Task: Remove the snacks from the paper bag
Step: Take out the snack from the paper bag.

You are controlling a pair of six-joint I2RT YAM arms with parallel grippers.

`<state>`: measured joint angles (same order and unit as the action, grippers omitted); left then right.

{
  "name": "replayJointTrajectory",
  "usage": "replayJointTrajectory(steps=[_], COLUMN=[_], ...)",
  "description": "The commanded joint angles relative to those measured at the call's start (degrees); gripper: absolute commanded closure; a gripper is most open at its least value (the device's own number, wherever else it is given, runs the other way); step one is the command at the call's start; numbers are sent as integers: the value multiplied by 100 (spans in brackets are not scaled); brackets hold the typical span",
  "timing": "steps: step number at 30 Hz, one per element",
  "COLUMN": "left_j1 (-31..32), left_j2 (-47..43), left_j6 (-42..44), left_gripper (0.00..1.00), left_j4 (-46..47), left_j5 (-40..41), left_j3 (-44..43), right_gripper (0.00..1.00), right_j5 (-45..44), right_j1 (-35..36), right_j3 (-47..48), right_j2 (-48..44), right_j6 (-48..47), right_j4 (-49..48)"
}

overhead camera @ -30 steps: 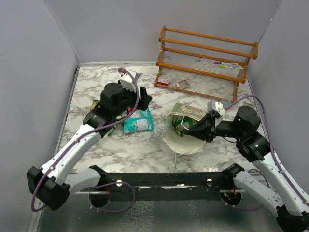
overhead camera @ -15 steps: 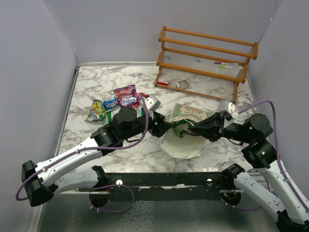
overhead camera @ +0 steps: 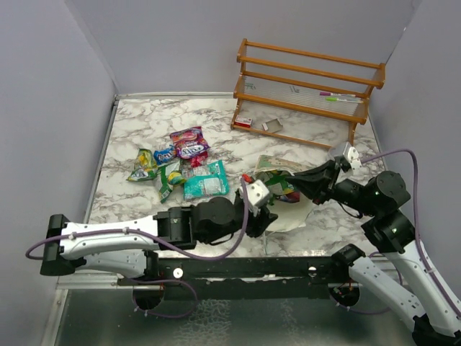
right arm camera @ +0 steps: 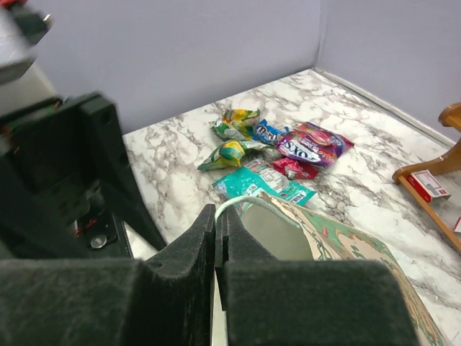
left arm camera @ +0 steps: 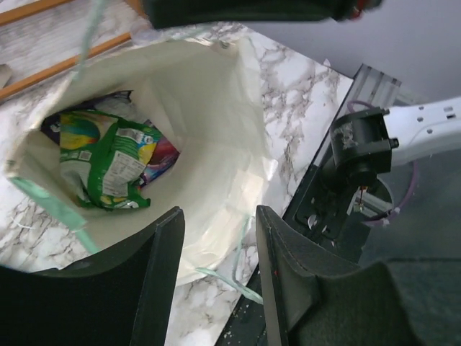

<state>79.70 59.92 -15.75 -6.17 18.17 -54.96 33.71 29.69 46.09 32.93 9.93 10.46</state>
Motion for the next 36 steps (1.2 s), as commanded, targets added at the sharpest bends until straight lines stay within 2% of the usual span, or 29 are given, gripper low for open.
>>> replayJointTrajectory(steps=[1,7,9,12,17,20,27,33,36], left_j1=[548,573,529,401,80,30,-194,-440,-483], left_j2=[588,1589,1843,2230,2671,2898,3609,4021,4223], left_j6=[203,540,644,818,612,554,440,477,690], left_gripper=[55,56,60,66,78,78,78,64,48], left_j4=[89,1094,1379,1693,2088,2240,2046,1781,1769], left_j5=[1071,1940,2091,2120,2017,1928,1755,1770,2104], left_j3=[-228,63,124,144,391,527,225,-169,-333], right_gripper=[98,98,98,98,98,98,98,98,98], right_j5=[-344,22,71,145,98,5,-73,68,143], right_j1=[28,26,28,28,28,27,28,26,28], right_j3=[104,101,137,161,127,114,84,83,65], right_j2=[-110,-277,-328,-401,-491,-499,-513,-503,-491], right_j6=[153,199,213,231,348,433,480,419,444], right_j4=[-50,-165,-123,-99,-169,-204,-288,-194,-200])
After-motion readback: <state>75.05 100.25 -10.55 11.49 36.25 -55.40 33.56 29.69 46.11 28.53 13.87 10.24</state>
